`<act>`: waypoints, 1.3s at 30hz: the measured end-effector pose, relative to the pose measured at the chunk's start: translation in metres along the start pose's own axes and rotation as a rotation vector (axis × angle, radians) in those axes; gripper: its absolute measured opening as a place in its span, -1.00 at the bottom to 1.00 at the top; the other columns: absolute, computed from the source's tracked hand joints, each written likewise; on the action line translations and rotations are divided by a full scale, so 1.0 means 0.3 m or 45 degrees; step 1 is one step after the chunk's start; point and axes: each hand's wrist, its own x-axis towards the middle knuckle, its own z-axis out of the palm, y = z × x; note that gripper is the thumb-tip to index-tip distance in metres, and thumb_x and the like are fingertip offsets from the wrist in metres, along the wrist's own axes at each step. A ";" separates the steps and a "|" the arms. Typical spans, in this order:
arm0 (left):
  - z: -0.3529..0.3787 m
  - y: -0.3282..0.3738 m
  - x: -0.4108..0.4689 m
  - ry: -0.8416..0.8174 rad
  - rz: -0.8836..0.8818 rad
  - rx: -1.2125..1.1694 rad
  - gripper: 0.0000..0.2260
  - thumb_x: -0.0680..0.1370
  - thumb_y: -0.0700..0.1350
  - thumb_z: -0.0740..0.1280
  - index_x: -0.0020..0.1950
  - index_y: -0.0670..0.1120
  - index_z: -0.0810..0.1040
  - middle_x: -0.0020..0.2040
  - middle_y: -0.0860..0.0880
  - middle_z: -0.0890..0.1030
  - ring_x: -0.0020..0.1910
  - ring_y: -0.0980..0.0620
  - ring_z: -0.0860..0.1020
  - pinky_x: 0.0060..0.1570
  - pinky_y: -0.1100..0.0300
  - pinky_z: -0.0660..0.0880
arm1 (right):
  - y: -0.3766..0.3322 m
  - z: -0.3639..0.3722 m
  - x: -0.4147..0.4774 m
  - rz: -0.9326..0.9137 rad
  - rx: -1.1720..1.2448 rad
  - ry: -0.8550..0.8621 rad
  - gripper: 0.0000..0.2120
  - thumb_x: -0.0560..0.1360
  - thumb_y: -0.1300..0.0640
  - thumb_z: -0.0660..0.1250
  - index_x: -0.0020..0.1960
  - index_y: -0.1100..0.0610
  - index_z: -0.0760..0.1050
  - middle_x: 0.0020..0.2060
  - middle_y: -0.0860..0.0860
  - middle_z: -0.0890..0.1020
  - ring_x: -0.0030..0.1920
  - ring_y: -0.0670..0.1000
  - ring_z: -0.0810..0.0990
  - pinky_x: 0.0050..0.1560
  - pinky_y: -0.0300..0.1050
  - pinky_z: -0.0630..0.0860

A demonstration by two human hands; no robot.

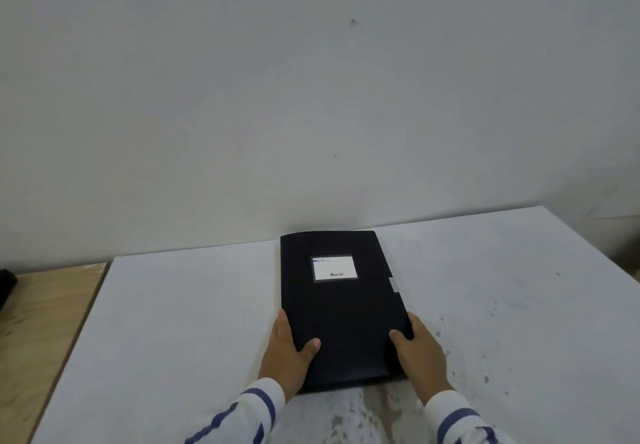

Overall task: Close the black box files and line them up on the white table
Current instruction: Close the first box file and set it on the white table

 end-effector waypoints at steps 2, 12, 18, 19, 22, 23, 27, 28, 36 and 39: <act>0.063 0.045 0.029 -0.004 -0.018 -0.001 -0.20 0.53 0.06 0.32 0.57 -0.05 -0.12 0.56 -0.02 0.17 0.50 -0.07 0.25 0.46 0.03 0.26 | 0.024 -0.046 0.065 -0.010 -0.007 -0.002 -0.70 0.55 0.08 0.21 0.28 0.03 0.37 0.14 0.03 0.59 -0.08 0.02 0.48 0.06 -0.05 0.49; 0.198 0.143 0.090 0.085 -0.090 0.041 -0.21 0.52 0.07 0.32 0.57 -0.04 -0.11 0.55 -0.02 0.19 0.48 -0.10 0.28 0.43 -0.04 0.32 | 0.064 -0.117 0.242 -0.074 -0.069 -0.041 -0.67 0.56 0.07 0.22 0.31 0.07 0.36 0.17 0.07 0.57 0.01 0.10 0.54 0.09 -0.03 0.49; 0.200 0.155 0.092 0.078 -0.101 0.070 -0.22 0.52 0.07 0.32 0.57 -0.04 -0.09 0.54 -0.02 0.20 0.48 -0.10 0.28 0.42 -0.02 0.33 | 0.073 -0.099 0.246 -0.089 -0.161 -0.014 -0.63 0.55 0.02 0.21 0.32 0.12 0.33 0.16 0.10 0.57 0.08 0.14 0.57 0.16 0.03 0.55; 0.197 0.155 0.093 0.071 -0.101 0.069 -0.22 0.52 0.08 0.32 0.57 -0.04 -0.09 0.54 -0.02 0.20 0.48 -0.09 0.27 0.43 -0.02 0.32 | 0.072 -0.098 0.246 -0.089 -0.201 -0.008 -0.62 0.55 0.01 0.21 0.31 0.13 0.33 0.16 0.11 0.57 0.08 0.14 0.56 0.17 0.06 0.55; 0.176 0.152 0.095 0.058 -0.091 0.067 -0.22 0.49 0.13 0.34 0.55 0.03 -0.06 0.55 -0.02 0.18 0.49 -0.09 0.26 0.43 -0.08 0.32 | 0.051 -0.095 0.237 -0.115 -0.415 0.096 -0.54 0.54 -0.02 0.20 0.38 0.12 0.26 0.31 0.12 0.45 0.23 0.16 0.45 0.27 0.12 0.43; 0.165 0.154 0.093 0.061 -0.084 0.067 -0.23 0.48 0.13 0.34 0.55 0.05 -0.03 0.55 -0.02 0.18 0.49 -0.09 0.26 0.42 -0.09 0.33 | 0.034 -0.093 0.229 -0.149 -0.455 0.138 -0.51 0.53 -0.01 0.21 0.41 0.11 0.23 0.36 0.12 0.39 0.30 0.17 0.39 0.31 0.14 0.36; 0.099 0.160 0.055 0.094 -0.076 0.111 -0.28 0.55 0.08 0.29 0.57 -0.02 -0.05 0.58 -0.03 0.08 0.55 -0.09 0.13 0.50 -0.03 0.19 | -0.068 -0.045 0.169 -0.372 -0.477 0.104 -0.52 0.53 0.00 0.23 0.42 0.04 0.26 0.43 0.06 0.32 0.42 0.12 0.27 0.40 0.14 0.22; 0.079 0.152 0.045 0.111 -0.078 0.144 -0.30 0.56 0.07 0.26 0.57 -0.03 -0.06 0.59 -0.03 0.06 0.56 -0.08 0.09 0.51 0.00 0.16 | -0.101 -0.025 0.148 -0.429 -0.476 0.053 -0.53 0.53 -0.01 0.23 0.42 0.03 0.28 0.43 0.04 0.32 0.43 0.09 0.25 0.42 0.11 0.21; -0.181 0.018 -0.117 0.223 -0.054 0.273 -0.45 0.60 0.05 0.18 0.55 -0.02 0.09 0.59 -0.02 0.08 0.57 -0.04 0.04 0.52 0.04 0.08 | -0.316 0.221 -0.154 -0.782 -0.466 -0.245 -0.60 0.57 -0.03 0.17 0.39 0.00 0.32 0.41 -0.03 0.35 0.42 0.02 0.26 0.44 -0.04 0.20; -0.310 -0.068 -0.217 0.283 -0.066 0.255 -0.49 0.60 0.04 0.18 0.53 -0.01 0.16 0.57 -0.01 0.14 0.56 -0.03 0.09 0.51 0.04 0.11 | -0.381 0.326 -0.298 -0.886 -0.474 -0.285 -0.62 0.57 0.01 0.16 0.38 0.01 0.34 0.40 -0.03 0.37 0.42 0.02 0.27 0.43 -0.04 0.22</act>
